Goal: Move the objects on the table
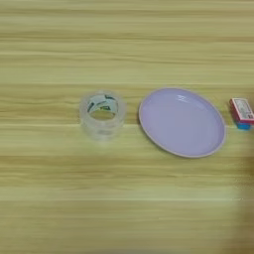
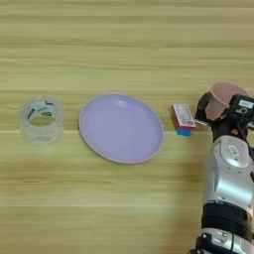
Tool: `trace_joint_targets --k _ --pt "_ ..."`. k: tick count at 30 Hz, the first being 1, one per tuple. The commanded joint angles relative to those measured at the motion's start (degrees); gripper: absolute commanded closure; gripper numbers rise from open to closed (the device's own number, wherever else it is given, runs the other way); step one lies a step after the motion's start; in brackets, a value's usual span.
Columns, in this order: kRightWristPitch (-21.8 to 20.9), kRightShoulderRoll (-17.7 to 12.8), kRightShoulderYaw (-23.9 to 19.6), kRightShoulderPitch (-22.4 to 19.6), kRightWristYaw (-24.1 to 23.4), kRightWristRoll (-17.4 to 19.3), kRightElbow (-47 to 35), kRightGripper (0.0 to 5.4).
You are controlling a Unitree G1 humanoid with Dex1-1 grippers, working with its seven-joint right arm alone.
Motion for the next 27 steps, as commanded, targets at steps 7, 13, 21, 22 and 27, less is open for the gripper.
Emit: trace_joint_targets --k 7,13,21,22,27 --pt "-1.45 -3.07 0.11 -3.94 0.58 0.4 -1.82 0.03" --pt "-1.19 -2.9 0.02 -4.5 1.87 1.75 -0.64 0.03" --pt "-1.72 -3.41 -0.14 -5.48 2.64 2.63 2.41 0.03" --pt "-1.84 -3.47 -0.14 -5.58 2.68 2.63 2.72 0.03" --pt "-2.24 -3.7 -0.21 -6.08 2.59 2.55 3.98 0.03"
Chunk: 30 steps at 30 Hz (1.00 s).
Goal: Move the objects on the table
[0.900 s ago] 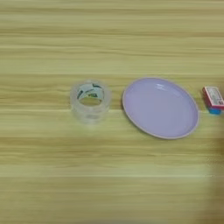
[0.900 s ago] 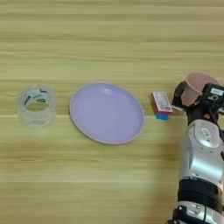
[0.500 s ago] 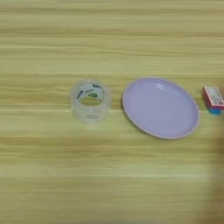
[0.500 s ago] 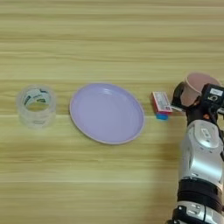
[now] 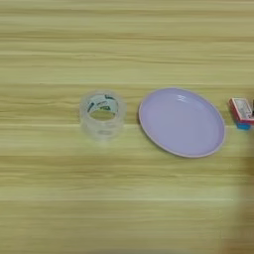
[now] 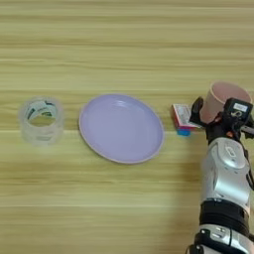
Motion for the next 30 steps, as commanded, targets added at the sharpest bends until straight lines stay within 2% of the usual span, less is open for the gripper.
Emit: trace_joint_targets --k 1,9,30 --pt "-2.28 -3.55 -0.35 -4.37 -0.06 0.02 -1.22 0.03" --pt "-3.75 -4.17 -0.31 -5.67 -0.33 -0.39 1.43 0.03" --pt "-10.29 -7.53 0.38 -11.71 0.95 -0.26 15.95 0.03"
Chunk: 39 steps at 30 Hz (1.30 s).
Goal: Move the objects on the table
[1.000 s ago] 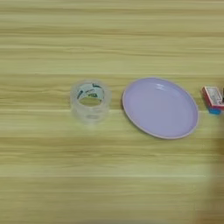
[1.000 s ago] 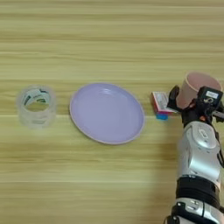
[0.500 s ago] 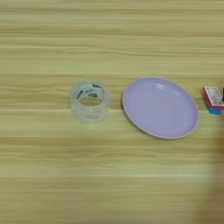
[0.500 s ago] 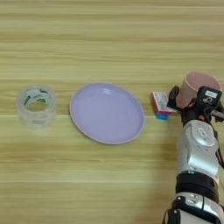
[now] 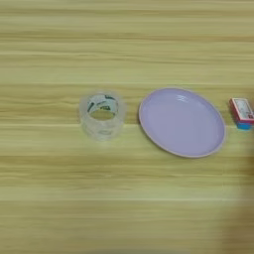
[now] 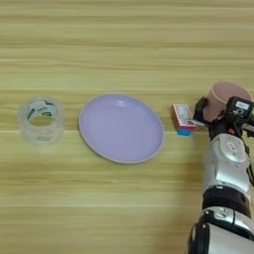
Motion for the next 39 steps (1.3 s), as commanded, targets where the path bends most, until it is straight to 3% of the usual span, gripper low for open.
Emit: trace_joint_targets --k 1,19,29,39 --pt "-2.95 -3.56 0.25 -4.93 0.77 0.1 -0.87 0.03" --pt "-7.5 -4.83 0.39 -7.57 2.71 0.48 5.59 0.03" --pt "-8.29 -5.18 0.41 -7.95 2.82 0.72 6.89 1.03" --pt "-10.62 -5.12 1.73 -6.77 1.88 -0.89 4.31 1.08"
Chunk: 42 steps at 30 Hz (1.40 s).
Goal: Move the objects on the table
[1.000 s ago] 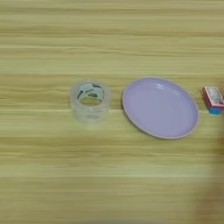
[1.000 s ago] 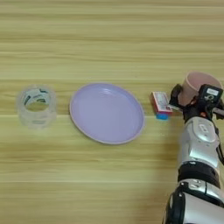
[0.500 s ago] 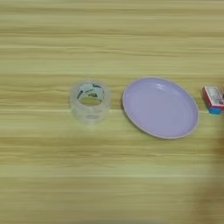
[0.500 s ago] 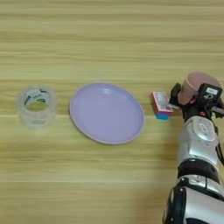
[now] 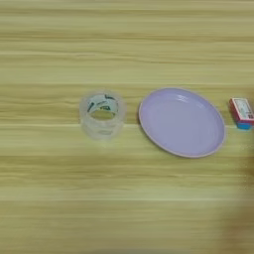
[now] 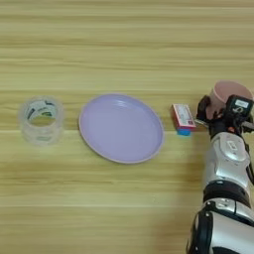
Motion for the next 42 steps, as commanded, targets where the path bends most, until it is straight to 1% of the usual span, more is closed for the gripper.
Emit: trace_joint_targets --k 1,3,6,10,13,17,20,23,33,42 --pt "-2.3 -3.12 0.89 -3.29 -0.26 -0.83 -5.85 1.08" --pt "-2.25 -2.58 1.32 -2.24 -0.07 -0.88 -9.07 1.08" --pt "-0.77 -1.4 2.1 0.5 0.66 -0.27 -17.38 1.08" --pt "3.43 0.74 4.03 4.97 3.03 1.56 -30.56 1.08" --pt "7.15 2.1 5.74 7.99 5.64 3.28 -38.53 1.08" --pt "11.17 3.08 7.45 11.37 8.4 4.73 -46.07 1.08" --pt "13.34 3.79 8.39 12.74 9.61 5.07 -50.08 1.08" --pt "14.82 4.86 9.96 13.61 10.91 5.19 -52.66 1.08" --pt "17.78 8.21 14.86 15.58 13.99 4.44 -54.85 1.08" --pt "18.6 8.86 16.54 16.75 15.08 3.3 -55.23 1.08"
